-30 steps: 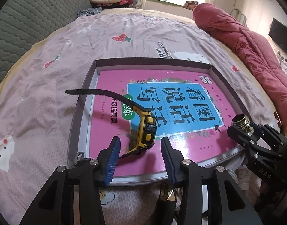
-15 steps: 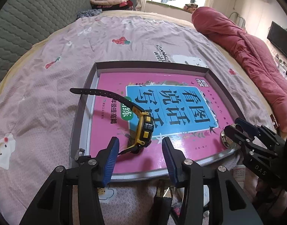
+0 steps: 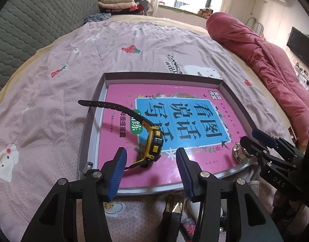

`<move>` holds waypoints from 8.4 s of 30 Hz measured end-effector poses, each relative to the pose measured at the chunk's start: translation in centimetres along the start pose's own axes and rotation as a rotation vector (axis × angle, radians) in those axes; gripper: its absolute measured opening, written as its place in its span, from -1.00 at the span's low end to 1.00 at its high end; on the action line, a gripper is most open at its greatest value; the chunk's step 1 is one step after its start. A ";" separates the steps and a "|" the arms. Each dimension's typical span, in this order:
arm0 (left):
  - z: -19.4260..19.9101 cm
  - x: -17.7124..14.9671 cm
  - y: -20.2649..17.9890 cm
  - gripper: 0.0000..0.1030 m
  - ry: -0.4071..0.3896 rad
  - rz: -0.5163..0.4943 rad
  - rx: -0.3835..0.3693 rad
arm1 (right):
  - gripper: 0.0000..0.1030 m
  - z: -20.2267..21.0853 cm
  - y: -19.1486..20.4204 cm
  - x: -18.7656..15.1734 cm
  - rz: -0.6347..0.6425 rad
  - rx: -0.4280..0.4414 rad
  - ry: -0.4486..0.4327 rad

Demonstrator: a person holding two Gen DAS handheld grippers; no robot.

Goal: Organize rigid objects
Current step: 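Open left tool to drop the watch in the tray while right tool sets the brass cap inside, then withdraw both open tools back from the tray toward the remaining objects, then lower left tool around the red lighter while right tool approaches the white pill bottle, then close left tool on the red lighter while right tool grasps the white pill bottle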

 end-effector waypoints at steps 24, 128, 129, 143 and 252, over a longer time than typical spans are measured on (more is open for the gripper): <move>4.2 -0.2 -0.4 0.24 -0.046 0.006 -0.007 | 0.09 4.0 0.8 0.3 0.039 0.009 -0.087; 4.3 -11.8 -5.2 0.39 0.261 0.009 -0.027 | 0.10 9.7 2.7 -5.6 0.089 -0.024 0.045; 4.1 -11.9 -5.2 0.39 0.266 0.014 -0.023 | 0.10 9.7 2.7 -5.6 0.090 -0.026 0.045; 2.0 -11.8 -4.8 0.39 0.296 0.037 0.009 | 0.10 8.0 2.7 -6.7 0.119 -0.027 0.120; 3.7 -6.6 -4.1 -0.56 0.150 0.013 -0.154 | 0.00 6.8 1.9 -3.5 0.156 0.212 0.004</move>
Point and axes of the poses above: each gripper's, at about its wrist camera, not at the fingertips, and z roughly against the way its jaws point, y to its left, x to its top, the point moved 3 cm from there along -z, roughly the way its jaws point, and after that the axes turned 2 degrees about -y, right-handed, at the moved point
